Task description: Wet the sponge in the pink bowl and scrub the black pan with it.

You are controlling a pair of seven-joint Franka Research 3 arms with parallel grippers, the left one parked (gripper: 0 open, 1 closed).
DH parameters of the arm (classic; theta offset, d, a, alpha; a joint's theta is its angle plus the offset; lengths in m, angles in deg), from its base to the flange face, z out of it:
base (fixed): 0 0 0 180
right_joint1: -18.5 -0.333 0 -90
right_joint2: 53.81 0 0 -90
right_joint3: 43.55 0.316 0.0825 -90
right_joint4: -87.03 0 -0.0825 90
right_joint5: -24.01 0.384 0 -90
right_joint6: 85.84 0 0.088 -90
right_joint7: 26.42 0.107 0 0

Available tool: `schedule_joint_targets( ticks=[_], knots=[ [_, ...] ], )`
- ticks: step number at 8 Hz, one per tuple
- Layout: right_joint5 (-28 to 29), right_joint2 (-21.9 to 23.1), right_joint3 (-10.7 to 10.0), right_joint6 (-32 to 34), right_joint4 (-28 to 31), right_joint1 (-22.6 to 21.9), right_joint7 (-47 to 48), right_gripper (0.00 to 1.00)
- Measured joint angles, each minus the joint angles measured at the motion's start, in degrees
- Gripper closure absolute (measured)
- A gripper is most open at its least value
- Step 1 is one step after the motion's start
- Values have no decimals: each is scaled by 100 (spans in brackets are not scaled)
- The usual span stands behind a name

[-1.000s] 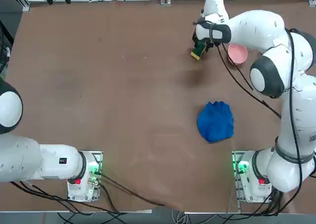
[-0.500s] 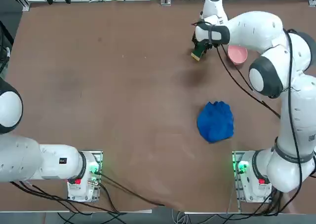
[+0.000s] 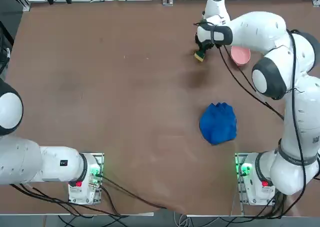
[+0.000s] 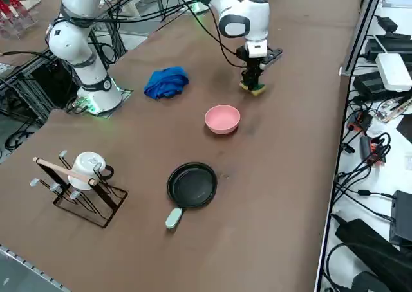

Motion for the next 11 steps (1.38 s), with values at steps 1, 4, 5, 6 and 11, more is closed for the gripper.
schedule_joint_targets(
  ticks=[1, 4, 5, 6, 11],
  knots=[
    [-1, 10, -4, 58, -6, 0, -71, 89],
    [-7, 205, -170, 791, -52, 6, -595, 89],
    [-8, 362, -347, 1186, -58, 11, -959, 89],
    [-8, 537, -563, 1514, -49, 24, -1404, 89],
    [-7, 870, -1132, 2093, 199, 500, -3206, 93]
  ],
)
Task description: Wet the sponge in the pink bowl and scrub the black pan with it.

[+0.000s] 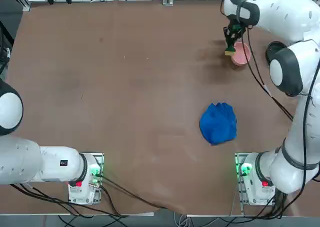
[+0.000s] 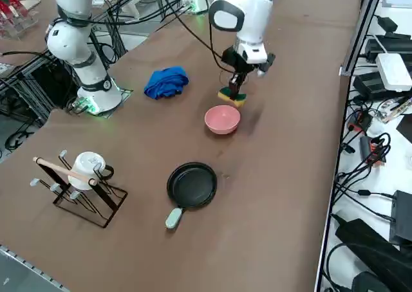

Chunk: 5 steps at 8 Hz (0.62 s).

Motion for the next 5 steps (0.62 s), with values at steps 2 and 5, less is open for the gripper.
schedule_joint_targets(
  ticks=[2, 5],
  knots=[
    [0, -8, -1, 72, 37, 345, -361, 93],
    [1, -48, 0, 73, 44, 491, -384, 93]
  ],
)
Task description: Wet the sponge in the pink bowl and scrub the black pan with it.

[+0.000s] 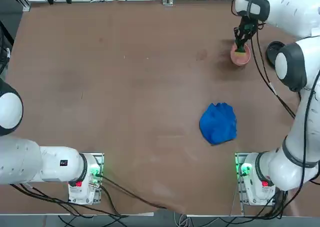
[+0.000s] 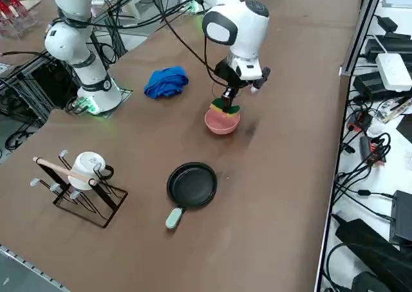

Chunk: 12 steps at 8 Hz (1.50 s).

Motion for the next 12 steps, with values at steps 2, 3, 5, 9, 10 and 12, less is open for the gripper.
schedule_joint_targets(
  ticks=[2, 3, 5, 9, 10, 12],
  knots=[
    [0, -134, 1, -1, 17, 43, 0, 93],
    [0, -216, 1, -5, 23, 56, 0, 93],
    [0, -380, 3, -48, 35, 70, 0, 93],
    [0, -605, 3, -420, 107, 103, 0, 93],
    [0, -601, 3, -562, 194, 108, 0, 93],
    [0, -537, 5, -555, 231, 99, -2, 93]
  ],
)
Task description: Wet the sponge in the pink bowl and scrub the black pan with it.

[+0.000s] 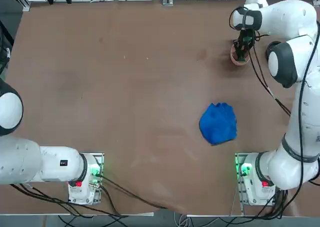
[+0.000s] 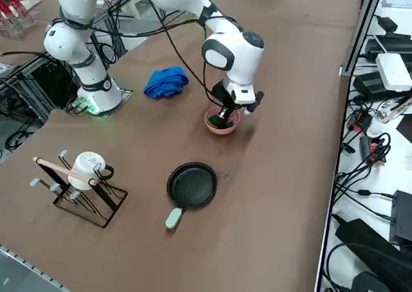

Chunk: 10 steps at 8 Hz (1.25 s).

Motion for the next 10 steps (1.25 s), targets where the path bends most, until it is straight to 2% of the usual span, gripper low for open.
schedule_joint_targets(
  ticks=[2, 3, 5, 6, 7, 10],
  knots=[
    [0, 364, -28, 440, -21, 8, -3, 93],
    [-1, 666, -122, 779, -24, 12, -101, 93],
    [-47, 1103, -571, 1120, -11, 44, -835, 93],
    [-98, 1128, -834, 1108, -19, 128, -1392, 93],
    [-116, 1077, -964, 1030, -52, 360, -1939, 93],
    [-113, 536, -989, 225, -248, 1232, -3198, 93]
  ],
)
